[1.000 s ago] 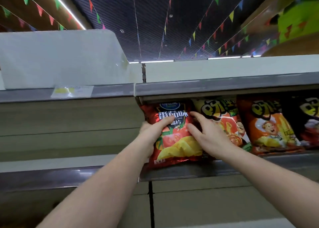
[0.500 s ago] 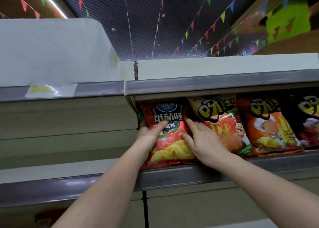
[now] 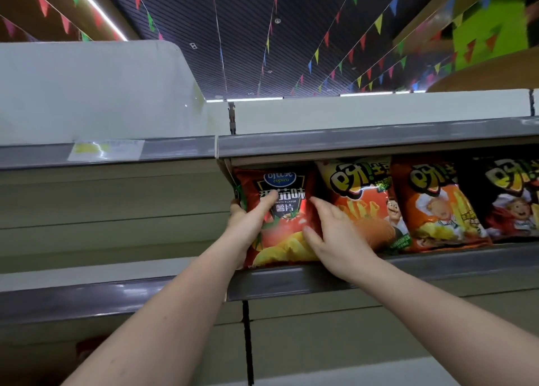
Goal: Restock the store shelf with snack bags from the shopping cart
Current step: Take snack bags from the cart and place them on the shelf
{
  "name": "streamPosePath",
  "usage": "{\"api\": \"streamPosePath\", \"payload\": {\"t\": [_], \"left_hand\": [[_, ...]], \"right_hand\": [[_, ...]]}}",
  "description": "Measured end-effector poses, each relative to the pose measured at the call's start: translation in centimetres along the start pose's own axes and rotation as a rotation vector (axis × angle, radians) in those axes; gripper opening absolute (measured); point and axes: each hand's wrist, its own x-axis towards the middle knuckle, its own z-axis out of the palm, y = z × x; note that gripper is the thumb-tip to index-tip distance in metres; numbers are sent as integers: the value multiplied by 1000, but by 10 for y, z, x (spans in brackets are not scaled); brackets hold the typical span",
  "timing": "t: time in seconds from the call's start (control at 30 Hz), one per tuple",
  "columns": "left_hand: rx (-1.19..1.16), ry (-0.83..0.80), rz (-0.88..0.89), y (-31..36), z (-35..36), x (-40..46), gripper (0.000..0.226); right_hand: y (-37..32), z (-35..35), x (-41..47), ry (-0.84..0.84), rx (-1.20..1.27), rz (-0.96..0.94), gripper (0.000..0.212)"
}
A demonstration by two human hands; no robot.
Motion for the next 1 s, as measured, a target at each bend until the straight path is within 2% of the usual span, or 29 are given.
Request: {"api": "streamPosePath", "payload": {"t": [0.17, 0.43, 0.77, 1.0], "left_hand": [[-24, 189, 64, -7, -14, -26, 56], [44, 362, 117, -31, -55, -77, 13], [179, 644, 10, -75, -153, -186, 9], [146, 802, -93, -112, -230, -259, 10]], "right_hand": [[-16, -3, -21, 27, 35, -96, 52], [-57, 3, -56, -45, 105, -243, 44], [-137, 59, -119, -312, 414, -346, 42], [-213, 106, -179, -524, 528, -402, 47]]}}
